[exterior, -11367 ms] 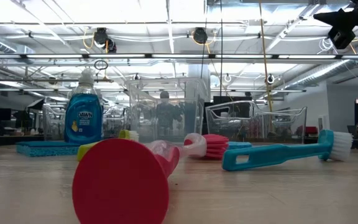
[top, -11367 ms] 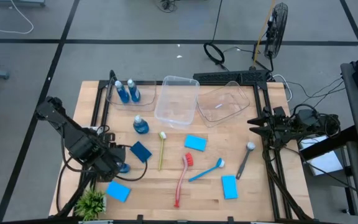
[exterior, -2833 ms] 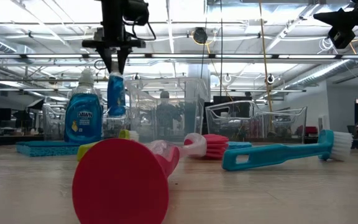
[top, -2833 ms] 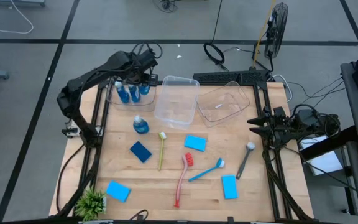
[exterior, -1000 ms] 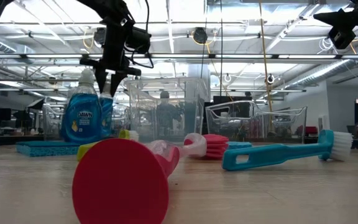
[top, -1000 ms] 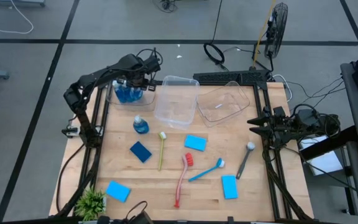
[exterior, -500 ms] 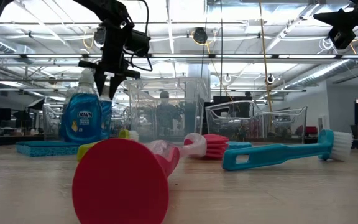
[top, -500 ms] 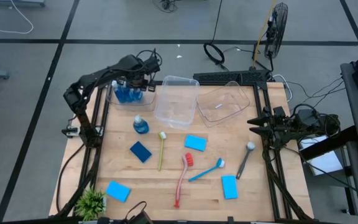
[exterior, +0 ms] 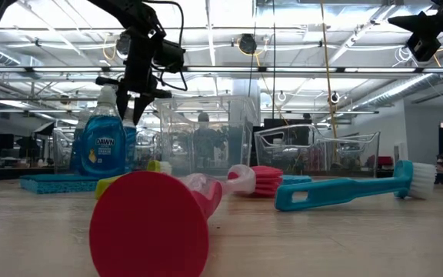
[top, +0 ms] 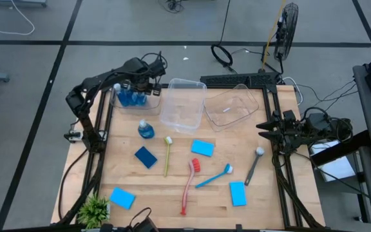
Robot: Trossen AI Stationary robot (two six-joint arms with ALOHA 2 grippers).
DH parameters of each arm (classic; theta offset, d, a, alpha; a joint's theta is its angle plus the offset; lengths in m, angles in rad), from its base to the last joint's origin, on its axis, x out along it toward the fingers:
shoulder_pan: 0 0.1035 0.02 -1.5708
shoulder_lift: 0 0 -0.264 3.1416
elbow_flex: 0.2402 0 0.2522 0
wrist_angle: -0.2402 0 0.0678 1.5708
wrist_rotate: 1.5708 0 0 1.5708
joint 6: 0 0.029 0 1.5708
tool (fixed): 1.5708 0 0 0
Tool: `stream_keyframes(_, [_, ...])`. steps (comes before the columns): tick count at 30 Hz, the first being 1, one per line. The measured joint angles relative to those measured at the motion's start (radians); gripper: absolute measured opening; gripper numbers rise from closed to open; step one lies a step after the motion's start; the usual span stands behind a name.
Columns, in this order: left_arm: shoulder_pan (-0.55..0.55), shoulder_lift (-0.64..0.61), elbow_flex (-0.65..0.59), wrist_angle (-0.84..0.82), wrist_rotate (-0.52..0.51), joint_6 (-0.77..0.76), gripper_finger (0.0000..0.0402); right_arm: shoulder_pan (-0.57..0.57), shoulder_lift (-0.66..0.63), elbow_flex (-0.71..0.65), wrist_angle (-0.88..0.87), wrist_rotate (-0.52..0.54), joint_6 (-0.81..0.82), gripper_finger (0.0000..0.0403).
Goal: Pick & Place Kitchen Sink Supplies
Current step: Put the dish soap into the left transparent bin
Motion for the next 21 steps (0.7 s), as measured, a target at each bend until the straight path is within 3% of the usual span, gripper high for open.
stream_keyframes(5, [0.0, 0.0, 0.0, 0.0, -0.019, 0.0, 0.014, 0.0, 0.0, 0.0, 0.0, 0.0, 0.0, 0.0183])
stream_keyframes(13, [0.001, 0.0, 0.0, -0.008, -0.058, 0.007, 0.0209, 0.0, 0.0, 0.0, 0.0, 0.0, 0.007, 0.0183])
stream_keyframes(21, [0.001, 0.0, 0.0, -0.015, -0.061, 0.007, 0.0198, 0.0, 0.0, 0.0, 0.001, 0.0, 0.008, 0.0183])
